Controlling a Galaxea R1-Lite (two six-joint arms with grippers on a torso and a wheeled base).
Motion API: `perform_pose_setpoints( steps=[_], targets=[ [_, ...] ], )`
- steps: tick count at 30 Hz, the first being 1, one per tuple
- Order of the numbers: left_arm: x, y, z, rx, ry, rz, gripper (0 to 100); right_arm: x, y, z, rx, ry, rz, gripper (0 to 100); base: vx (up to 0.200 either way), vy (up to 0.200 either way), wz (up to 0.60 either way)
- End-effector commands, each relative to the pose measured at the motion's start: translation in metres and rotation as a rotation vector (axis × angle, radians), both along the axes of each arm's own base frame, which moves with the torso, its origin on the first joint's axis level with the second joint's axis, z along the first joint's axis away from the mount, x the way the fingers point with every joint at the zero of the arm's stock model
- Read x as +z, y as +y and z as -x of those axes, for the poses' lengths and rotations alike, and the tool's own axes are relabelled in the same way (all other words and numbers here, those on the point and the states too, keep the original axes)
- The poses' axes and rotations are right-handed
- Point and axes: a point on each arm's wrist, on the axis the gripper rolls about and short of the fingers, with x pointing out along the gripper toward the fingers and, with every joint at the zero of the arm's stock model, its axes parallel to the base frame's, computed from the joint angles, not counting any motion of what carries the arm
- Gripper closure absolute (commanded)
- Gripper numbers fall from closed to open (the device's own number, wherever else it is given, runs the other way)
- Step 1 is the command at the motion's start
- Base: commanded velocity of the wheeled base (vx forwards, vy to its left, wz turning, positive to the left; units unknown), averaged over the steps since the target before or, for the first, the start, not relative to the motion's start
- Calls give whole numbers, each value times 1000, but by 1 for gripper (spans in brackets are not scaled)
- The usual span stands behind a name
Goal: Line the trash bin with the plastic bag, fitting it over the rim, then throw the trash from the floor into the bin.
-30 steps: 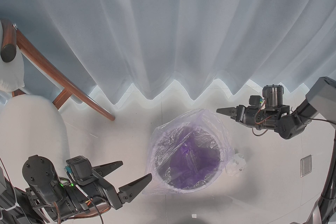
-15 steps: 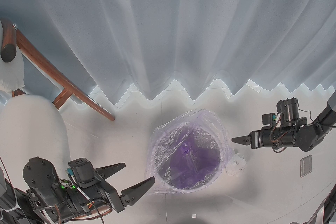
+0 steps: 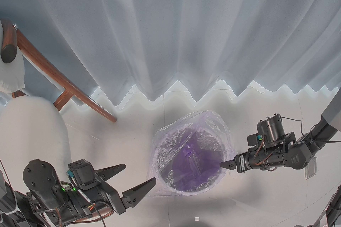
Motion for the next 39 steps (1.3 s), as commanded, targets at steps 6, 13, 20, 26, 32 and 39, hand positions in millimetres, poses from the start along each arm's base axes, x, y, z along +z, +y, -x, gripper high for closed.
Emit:
perform_pose_setpoints(
  steps=[6,13,20,26,32,39],
  targets=[
    [-3,0,4,-14,9,-19,0,-29,17,-9,9,65,42,0,0,0,0],
    [-2,0,5,1,0,-17,0,-48,31,-24,-23,73,103,0,0,0,0],
    [0,1,5,8,-8,-10,0,-62,43,-41,-29,51,111,0,0,0,0],
    [1,2,5,39,-17,-7,0,-63,48,-55,-57,-11,104,100,0,0,0],
    [7,4,7,30,-36,27,0,-54,43,-56,-71,-35,94,100,0,0,0],
    [26,-11,-15,-6,-79,185,0,-12,22,-55,-89,-114,43,100,0,0,0]
  ],
)
